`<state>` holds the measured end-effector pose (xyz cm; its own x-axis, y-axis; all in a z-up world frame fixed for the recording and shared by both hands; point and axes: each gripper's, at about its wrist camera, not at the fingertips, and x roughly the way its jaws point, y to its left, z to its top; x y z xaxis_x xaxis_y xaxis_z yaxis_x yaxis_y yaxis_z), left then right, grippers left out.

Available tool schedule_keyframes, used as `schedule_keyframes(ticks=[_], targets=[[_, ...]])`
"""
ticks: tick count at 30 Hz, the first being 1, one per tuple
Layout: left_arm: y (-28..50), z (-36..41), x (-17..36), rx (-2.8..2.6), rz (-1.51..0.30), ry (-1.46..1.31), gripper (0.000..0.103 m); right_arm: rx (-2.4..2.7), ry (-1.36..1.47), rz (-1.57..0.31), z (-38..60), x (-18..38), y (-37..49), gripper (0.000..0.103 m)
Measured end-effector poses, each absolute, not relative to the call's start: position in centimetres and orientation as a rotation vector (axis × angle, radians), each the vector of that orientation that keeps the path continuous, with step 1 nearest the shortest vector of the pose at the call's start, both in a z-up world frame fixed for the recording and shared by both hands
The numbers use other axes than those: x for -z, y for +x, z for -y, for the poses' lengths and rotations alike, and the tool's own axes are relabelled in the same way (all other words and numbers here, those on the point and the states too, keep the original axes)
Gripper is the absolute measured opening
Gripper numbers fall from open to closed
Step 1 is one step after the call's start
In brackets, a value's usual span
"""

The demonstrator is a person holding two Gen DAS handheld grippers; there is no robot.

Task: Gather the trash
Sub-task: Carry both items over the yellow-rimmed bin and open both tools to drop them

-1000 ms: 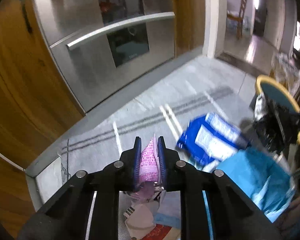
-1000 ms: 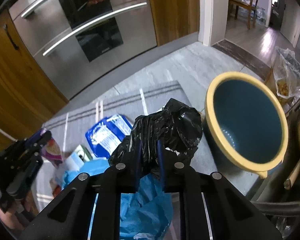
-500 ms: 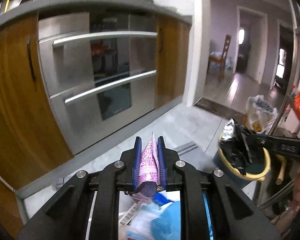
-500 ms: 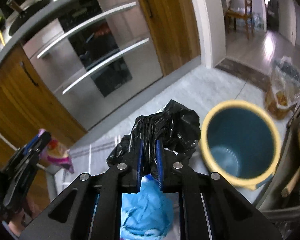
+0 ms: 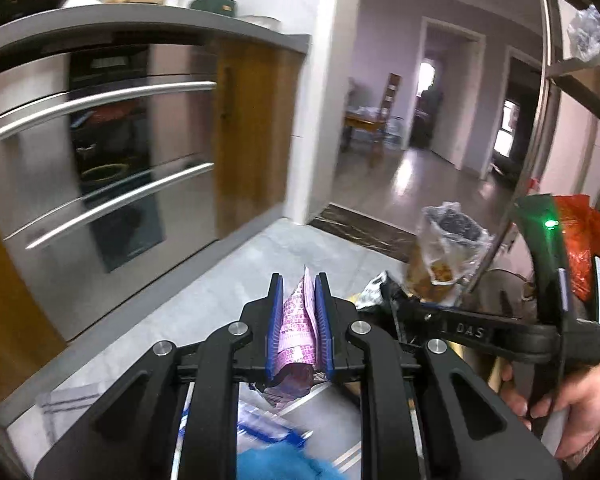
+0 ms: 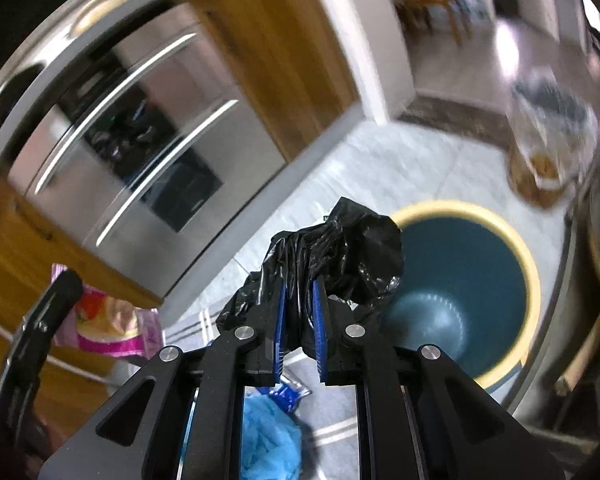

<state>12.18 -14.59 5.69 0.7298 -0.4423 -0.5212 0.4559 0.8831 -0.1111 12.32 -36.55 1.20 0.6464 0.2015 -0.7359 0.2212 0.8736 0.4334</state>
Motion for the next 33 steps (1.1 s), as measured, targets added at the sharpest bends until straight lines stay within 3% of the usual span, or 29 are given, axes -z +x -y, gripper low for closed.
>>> schedule_keyframes(ticks=[17,27,30,33], targets=[[18.2,29.3,3.3,0.652,-0.764,0.072,0.016,0.263,0.641,-1.003,47.0,4.1,14.0,0.014],[18.3,31.6,7.7,0.677,-0.839,0.114,0.016,0.359,0.659,-1.045,48.4,5.4,13.7,0.015],[18.4,31.2,8.0,0.666,-0.851,0.101,0.020,0.373,0.669,-1.039,48.7,5.4,13.5,0.016],[18.5,30.7,8.0,0.649,-0.847,0.086,0.038,0.370,0.668,-1.040,48.7,5.5,13.7,0.020]])
